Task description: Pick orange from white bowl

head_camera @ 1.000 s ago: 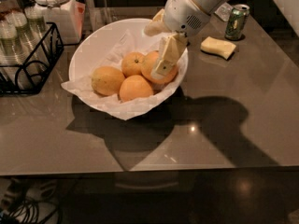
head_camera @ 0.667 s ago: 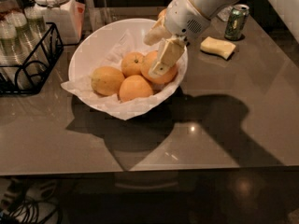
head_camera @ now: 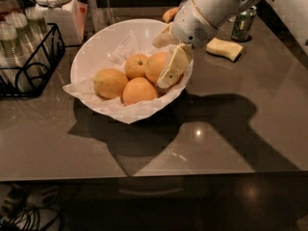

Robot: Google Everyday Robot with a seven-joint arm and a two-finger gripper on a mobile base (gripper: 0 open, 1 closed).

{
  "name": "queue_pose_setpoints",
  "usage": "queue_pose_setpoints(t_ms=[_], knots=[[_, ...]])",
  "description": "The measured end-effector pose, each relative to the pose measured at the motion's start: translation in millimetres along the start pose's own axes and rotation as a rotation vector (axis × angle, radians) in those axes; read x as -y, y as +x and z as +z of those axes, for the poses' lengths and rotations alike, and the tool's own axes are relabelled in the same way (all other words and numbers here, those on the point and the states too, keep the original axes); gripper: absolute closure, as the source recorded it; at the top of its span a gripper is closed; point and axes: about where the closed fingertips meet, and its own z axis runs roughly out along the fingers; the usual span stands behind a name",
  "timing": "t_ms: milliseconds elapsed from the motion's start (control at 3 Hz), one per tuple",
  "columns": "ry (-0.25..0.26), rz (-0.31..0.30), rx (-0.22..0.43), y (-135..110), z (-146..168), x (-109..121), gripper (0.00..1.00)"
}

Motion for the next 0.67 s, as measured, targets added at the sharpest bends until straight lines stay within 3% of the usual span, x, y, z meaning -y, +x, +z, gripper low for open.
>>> queue_pose_setpoints(t_ms=[667], knots=[[-0.01, 0.039, 0.0, 12.7, 4.4, 3.0, 0.16]])
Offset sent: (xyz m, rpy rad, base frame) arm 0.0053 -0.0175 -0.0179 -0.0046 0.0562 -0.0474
